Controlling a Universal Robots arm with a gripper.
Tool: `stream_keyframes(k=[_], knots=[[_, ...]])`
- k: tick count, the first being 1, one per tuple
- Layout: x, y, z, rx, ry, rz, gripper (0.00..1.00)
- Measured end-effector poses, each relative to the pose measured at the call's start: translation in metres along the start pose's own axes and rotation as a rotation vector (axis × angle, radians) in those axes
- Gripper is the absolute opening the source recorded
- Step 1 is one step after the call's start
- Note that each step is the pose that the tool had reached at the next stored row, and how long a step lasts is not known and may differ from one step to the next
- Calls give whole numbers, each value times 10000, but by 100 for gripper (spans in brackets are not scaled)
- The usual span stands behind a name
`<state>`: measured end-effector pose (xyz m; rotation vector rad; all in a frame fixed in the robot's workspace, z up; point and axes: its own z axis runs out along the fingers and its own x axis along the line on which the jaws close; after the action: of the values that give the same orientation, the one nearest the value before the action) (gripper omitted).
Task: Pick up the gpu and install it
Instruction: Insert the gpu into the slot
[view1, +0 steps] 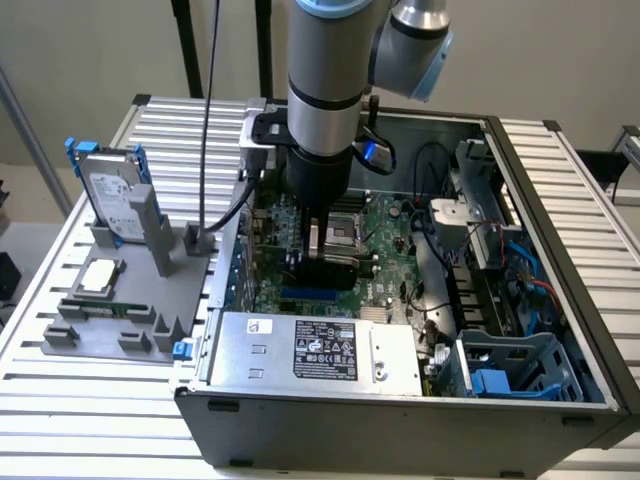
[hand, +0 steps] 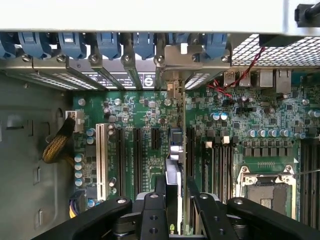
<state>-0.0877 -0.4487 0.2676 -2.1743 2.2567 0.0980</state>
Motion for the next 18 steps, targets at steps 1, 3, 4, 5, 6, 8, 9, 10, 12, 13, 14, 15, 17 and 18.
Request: stream_keyframes(k=[1,3,4,5,6,8,9,10,12,13,14,15,17,18], knots=[[1,-1,7,-19,1,0,27],[2,-5,13,-49,5,-5,27],[2,-10,14,-53,5,-8,27],[2,-16,15,-55,4,-12,27],[2,-21,15,-56,4,-15,27],[4,-24,18,-58,3,-15,27],[5,-24,21,-58,2,-15,27],[7,-25,23,-58,2,-15,27],[11,-25,26,-59,3,-16,27],[12,-25,27,-59,4,-15,27],[14,-25,30,-59,3,-15,27],[14,-25,33,-59,4,-16,27],[15,-26,40,-49,4,-17,27],[15,-27,44,-36,2,-18,27]])
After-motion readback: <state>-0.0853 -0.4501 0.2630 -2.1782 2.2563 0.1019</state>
